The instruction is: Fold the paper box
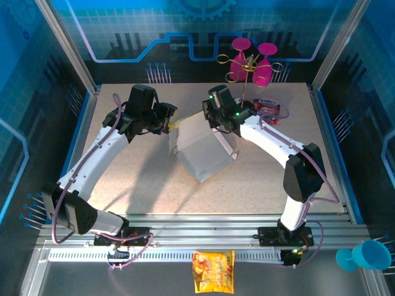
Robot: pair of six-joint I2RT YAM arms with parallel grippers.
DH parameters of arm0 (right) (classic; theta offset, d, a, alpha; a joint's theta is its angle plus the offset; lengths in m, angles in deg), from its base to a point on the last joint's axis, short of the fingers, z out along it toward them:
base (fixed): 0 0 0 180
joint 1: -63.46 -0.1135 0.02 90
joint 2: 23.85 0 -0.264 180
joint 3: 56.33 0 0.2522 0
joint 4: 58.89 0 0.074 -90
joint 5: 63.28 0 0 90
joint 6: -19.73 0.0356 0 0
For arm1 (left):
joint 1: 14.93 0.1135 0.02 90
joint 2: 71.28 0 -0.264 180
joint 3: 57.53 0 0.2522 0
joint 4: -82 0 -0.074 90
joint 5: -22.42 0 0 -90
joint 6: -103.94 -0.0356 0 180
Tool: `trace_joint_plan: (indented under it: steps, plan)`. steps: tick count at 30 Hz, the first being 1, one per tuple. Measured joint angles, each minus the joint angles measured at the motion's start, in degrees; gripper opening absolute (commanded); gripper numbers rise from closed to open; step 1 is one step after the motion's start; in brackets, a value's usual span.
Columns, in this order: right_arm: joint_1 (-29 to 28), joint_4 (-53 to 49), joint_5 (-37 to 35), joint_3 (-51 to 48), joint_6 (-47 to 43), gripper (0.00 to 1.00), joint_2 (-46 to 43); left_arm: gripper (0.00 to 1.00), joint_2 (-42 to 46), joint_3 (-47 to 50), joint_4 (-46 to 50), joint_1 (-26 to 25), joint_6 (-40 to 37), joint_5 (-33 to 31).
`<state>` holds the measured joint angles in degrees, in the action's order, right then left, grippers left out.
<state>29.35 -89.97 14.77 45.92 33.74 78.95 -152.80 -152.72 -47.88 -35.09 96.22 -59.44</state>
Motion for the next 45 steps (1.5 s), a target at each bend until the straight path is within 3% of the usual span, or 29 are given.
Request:
trace_joint_plan:
  steps: [13, 24, 29, 33, 35, 36, 39, 40, 42, 45]
  plan:
    - [-0.02, 1.60, 0.15, 0.00, 0.17, 0.00, 0.00, 0.43, -2.78, -0.17, -0.66, -0.70, 0.37, 0.07]
    - [-0.61, 2.45, 0.02, -0.72, 0.20, 0.00, -0.02, 0.30, -4.48, -0.24, -1.27, -0.85, 0.17, 0.07]
    - [-0.66, 2.45, -0.94, -1.75, 0.22, 0.00, -0.04, 0.19, -5.57, -0.57, -1.03, -0.85, 0.11, 0.00]
    - [-0.66, 2.47, -1.18, -2.38, 0.63, 0.00, -0.07, 0.02, -5.70, -0.61, -0.83, -0.85, -0.04, -0.72]
    - [-0.66, 2.51, -1.25, -2.58, 0.85, 0.00, -0.15, 0.00, -5.70, -0.61, -0.83, -0.85, -0.35, -1.07]
    - [-0.66, 2.56, -1.29, -2.69, 1.03, 0.00, -0.26, 0.03, -5.70, -0.61, -0.87, -0.85, -0.52, -1.14]
    - [-0.66, 2.84, -1.33, -3.02, 1.07, 0.00, -0.66, 0.46, -5.64, -0.46, -2.14, -0.55, -1.29, -1.27]
    - [-0.66, 2.89, -1.31, -3.10, 1.07, 0.00, -0.83, 0.54, -5.51, -0.24, -3.30, -0.26, -1.81, -1.14]
    - [-0.66, 3.23, -1.07, -3.52, 1.09, 0.00, -1.29, 0.59, -4.96, -0.09, -4.92, 0.81, -3.67, -0.76]
    - [-0.42, 3.50, -0.66, -4.68, 1.29, 0.00, -2.56, 0.58, -2.84, -0.11, -5.14, 4.24, -7.91, -0.85]
